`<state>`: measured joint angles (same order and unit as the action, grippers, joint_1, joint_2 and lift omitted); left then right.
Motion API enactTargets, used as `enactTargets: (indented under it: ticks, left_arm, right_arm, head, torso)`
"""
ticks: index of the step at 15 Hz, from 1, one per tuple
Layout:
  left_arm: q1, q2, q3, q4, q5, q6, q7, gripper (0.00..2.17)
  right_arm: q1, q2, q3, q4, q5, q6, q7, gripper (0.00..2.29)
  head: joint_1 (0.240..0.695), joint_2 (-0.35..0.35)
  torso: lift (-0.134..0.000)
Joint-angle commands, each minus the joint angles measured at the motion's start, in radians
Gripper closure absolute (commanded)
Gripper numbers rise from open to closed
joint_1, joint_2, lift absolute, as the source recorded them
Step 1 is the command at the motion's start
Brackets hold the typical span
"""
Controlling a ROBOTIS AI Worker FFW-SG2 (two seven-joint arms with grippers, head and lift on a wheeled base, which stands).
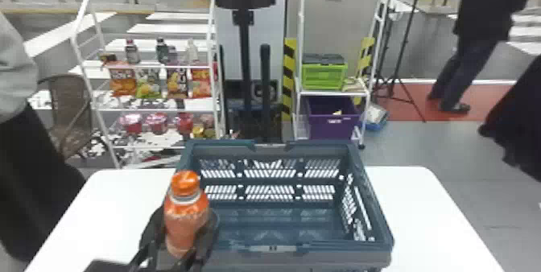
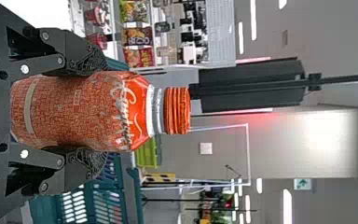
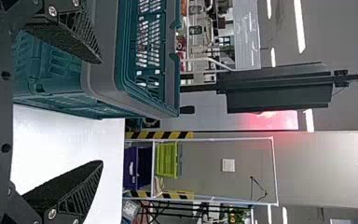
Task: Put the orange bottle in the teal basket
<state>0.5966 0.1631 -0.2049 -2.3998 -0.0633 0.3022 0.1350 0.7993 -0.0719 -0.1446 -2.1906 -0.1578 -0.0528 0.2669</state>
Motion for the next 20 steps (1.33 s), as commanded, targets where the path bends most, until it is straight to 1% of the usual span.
enactTargets:
  ticks: [1, 4, 6, 9, 12, 14, 16, 18, 20]
  left_arm:
    - [-0.084, 0.001, -0.010, -0.002, -0.012, 0.127, -0.005, 0.68]
    - [-0.199, 0.007, -0.045, 0.001, -0.015, 0.262, -0.032, 0.68]
    - [-0.274, 0.013, -0.053, 0.017, -0.015, 0.326, -0.069, 0.68]
    - [-0.388, 0.039, -0.068, 0.088, -0.004, 0.384, -0.120, 0.68]
    - [-0.520, 0.073, -0.102, 0.199, 0.002, 0.458, -0.192, 0.68]
    - [-0.613, 0.096, -0.151, 0.292, 0.002, 0.470, -0.233, 0.68]
    - [-0.699, 0.101, -0.203, 0.390, 0.002, 0.470, -0.268, 0.68]
    - [-0.785, 0.101, -0.251, 0.493, 0.002, 0.470, -0.322, 0.68]
    - [-0.876, 0.101, -0.295, 0.608, 0.002, 0.473, -0.394, 0.68]
  right_arm:
    - [0.003, 0.003, 0.000, 0.000, 0.006, 0.000, 0.000, 0.12]
    - [0.006, 0.007, 0.002, 0.000, 0.011, 0.000, 0.000, 0.12]
    - [0.006, 0.015, 0.005, 0.002, 0.021, 0.000, 0.000, 0.12]
    - [0.005, 0.021, 0.011, 0.006, 0.037, 0.000, -0.005, 0.12]
    - [0.003, 0.032, 0.011, 0.015, 0.046, 0.000, -0.006, 0.12]
    - [0.000, 0.038, 0.011, 0.028, 0.058, 0.000, -0.008, 0.12]
    - [-0.003, 0.043, 0.010, 0.040, 0.063, 0.000, -0.008, 0.12]
    - [-0.003, 0.046, 0.007, 0.049, 0.064, 0.000, -0.008, 0.12]
    - [-0.002, 0.052, 0.002, 0.052, 0.066, 0.000, -0.008, 0.12]
  head:
    - [0.499, 0.000]
    - [0.499, 0.000]
    - [0.499, 0.000]
    - [0.499, 0.000]
    - [0.499, 0.000]
    - [0.499, 0.000]
    - [0.499, 0.000]
    - [0.499, 0.000]
    - [0.499, 0.000]
  torso:
    - [0.000]
    - [0.000]
    - [0.000]
    - [0.000]
    - [0.000]
    - [0.000]
    - [0.000]
    - [0.000]
    - [0.000]
